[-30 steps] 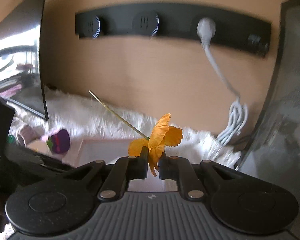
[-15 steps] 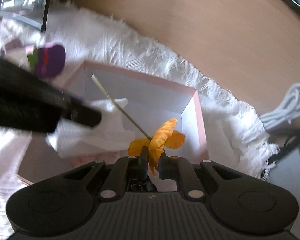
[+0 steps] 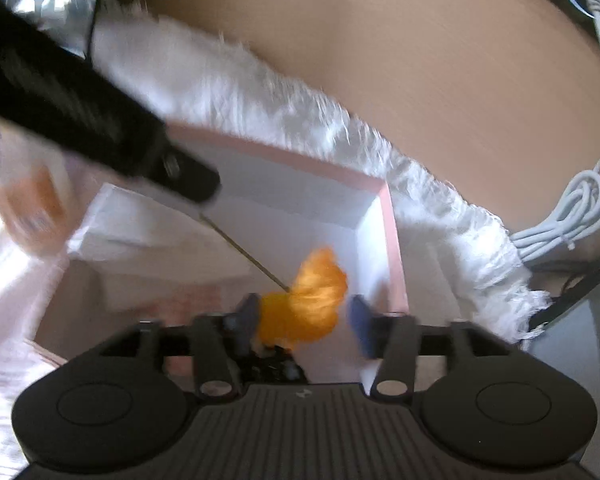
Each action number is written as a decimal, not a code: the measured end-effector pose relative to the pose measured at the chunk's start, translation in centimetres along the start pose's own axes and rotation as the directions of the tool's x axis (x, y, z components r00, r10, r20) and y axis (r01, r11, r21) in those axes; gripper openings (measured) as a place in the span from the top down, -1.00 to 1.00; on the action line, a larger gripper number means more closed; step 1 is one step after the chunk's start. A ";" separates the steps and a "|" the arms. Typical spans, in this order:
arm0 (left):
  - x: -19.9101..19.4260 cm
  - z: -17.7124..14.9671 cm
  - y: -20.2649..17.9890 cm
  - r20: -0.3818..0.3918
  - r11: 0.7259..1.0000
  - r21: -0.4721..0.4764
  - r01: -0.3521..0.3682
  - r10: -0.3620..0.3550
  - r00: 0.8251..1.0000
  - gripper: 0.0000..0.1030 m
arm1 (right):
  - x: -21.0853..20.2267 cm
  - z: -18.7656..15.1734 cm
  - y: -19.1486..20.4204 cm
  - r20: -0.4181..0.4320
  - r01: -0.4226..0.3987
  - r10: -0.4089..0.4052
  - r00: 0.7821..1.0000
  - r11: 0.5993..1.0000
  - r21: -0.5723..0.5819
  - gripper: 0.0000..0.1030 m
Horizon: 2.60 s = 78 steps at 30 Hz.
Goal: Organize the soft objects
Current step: 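Carry flower and tissue over the pink box and open both grippers, then move both grippers back toward the items beside the jars, then grasp the lavender towel with the left gripper while the right grasps the pink-purple sponge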
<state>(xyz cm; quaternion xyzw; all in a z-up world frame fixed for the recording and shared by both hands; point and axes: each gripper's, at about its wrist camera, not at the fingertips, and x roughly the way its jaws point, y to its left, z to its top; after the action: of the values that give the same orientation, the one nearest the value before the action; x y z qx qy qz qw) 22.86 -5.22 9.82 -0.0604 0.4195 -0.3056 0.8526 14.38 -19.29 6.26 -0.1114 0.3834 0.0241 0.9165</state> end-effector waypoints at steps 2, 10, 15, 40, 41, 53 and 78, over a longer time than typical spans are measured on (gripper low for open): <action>-0.5 0.0 0.3 0.007 1.000 -0.003 -0.001 0.001 1.000 0.63 | -0.9 0.2 0.0 0.008 -0.036 0.036 0.999 0.999 0.029 -0.09; -4.3 -0.8 2.9 0.052 0.999 0.029 -0.030 0.028 0.998 0.63 | -2.5 1.0 -0.3 -0.075 -0.003 0.016 0.997 0.985 0.172 -0.10; -7.4 -1.6 4.4 0.103 0.994 0.080 -0.069 0.061 0.993 0.63 | -3.7 2.1 -0.9 -0.126 -0.021 0.068 0.990 0.941 0.338 -0.10; -23.0 -4.8 27.7 0.241 0.917 -0.184 -0.353 0.390 0.889 0.64 | -7.6 18.6 17.4 0.064 -0.328 0.323 0.944 0.908 0.261 -0.09; -22.7 -4.5 28.0 0.224 0.930 -0.169 -0.327 0.359 0.906 0.63 | -7.8 19.2 17.8 0.072 -0.330 0.322 0.944 0.912 0.244 -0.09; -11.1 4.7 23.9 -0.083 0.954 -0.054 -0.294 0.290 0.954 0.63 | -6.5 20.5 15.0 0.063 -0.307 0.300 0.952 0.929 0.208 -0.09; -3.9 5.8 24.4 -0.294 0.945 0.091 -0.315 0.328 0.898 0.19 | 0.9 18.2 11.6 -0.038 -0.328 0.344 0.938 0.920 0.213 -0.10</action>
<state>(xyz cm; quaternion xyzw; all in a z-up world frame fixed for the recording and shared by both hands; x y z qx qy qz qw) 36.91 15.76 7.37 0.0751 0.5440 -0.1749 0.8172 26.21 -3.98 15.92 0.0495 0.4313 0.1374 0.8903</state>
